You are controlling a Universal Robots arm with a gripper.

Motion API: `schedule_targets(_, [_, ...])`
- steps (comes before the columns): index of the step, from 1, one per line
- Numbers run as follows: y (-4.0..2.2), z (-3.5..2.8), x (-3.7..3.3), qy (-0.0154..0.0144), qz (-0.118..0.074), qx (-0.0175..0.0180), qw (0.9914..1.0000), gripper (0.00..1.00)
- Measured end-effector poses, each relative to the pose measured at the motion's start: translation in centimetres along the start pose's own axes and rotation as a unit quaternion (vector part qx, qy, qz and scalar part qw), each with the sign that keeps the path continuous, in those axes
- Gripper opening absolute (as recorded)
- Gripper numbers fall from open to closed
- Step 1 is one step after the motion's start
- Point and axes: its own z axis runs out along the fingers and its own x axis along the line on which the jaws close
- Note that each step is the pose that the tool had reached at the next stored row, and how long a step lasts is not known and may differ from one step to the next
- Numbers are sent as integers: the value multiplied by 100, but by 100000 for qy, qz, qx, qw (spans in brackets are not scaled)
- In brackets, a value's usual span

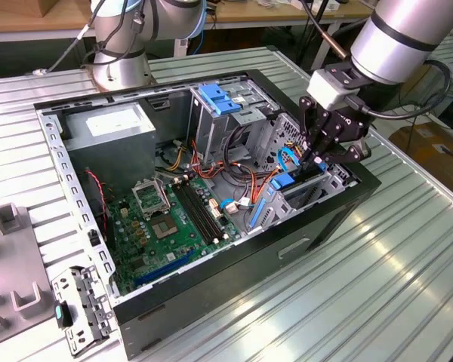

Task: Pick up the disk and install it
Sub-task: 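Insert the second disk wire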

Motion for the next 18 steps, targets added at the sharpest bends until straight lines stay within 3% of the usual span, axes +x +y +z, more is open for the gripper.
schedule_targets(3, [11,1,0,-564,33,98,99998,16])
schedule_targets(4, [12,2,0,-624,8,345,99997,16])
schedule_targets(7, [22,3,1,-626,-47,1016,99993,16])
schedule_targets(8, [27,4,1,-634,-53,1090,99992,16])
schedule_targets(18, [49,24,2,-695,-42,1326,99989,16])
